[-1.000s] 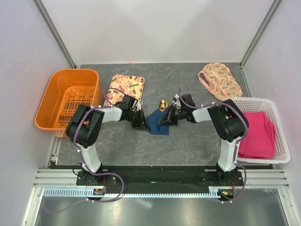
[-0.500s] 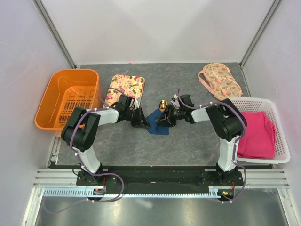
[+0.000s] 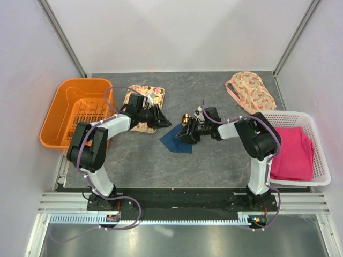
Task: Place the utensils on the paper napkin and roll it up
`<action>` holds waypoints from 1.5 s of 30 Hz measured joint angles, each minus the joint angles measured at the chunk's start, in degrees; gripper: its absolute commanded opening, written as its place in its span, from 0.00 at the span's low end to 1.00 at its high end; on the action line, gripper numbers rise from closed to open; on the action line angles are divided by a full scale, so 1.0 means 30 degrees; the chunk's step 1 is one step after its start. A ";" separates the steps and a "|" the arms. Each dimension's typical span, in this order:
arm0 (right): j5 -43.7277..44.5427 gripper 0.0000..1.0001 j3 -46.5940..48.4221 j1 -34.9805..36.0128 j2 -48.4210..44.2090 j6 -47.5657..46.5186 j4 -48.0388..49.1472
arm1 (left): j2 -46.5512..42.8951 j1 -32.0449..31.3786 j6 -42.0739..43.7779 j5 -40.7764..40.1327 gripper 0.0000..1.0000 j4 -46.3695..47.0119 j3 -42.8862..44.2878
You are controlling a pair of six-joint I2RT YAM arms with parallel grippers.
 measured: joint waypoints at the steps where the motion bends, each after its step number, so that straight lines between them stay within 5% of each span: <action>1: 0.0066 0.46 0.0000 0.0007 0.0007 0.0007 -0.0044 | 0.0262 -0.0058 0.0015 -0.0007 0.30 -0.0036 0.0444; 5: 0.0306 0.35 0.0000 0.0007 0.0022 -0.0051 -0.0248 | 0.1078 -0.0444 0.0138 -0.0080 0.25 -0.0408 0.1596; 26: 0.0306 0.27 0.0102 0.0007 0.0117 -0.0430 -0.0714 | 0.2994 -0.2506 0.1282 -0.1319 0.08 -0.3279 0.1807; 33: -0.0044 0.28 0.1107 -0.0087 -0.1916 -0.1508 -0.2630 | 0.3519 -0.2492 0.1450 -0.1821 0.05 -0.3657 0.1501; 45: 0.1443 0.12 0.2543 -0.0954 -0.3752 -0.5574 -0.6135 | 0.3519 -0.2492 0.1486 -0.1851 0.05 -0.3650 0.1494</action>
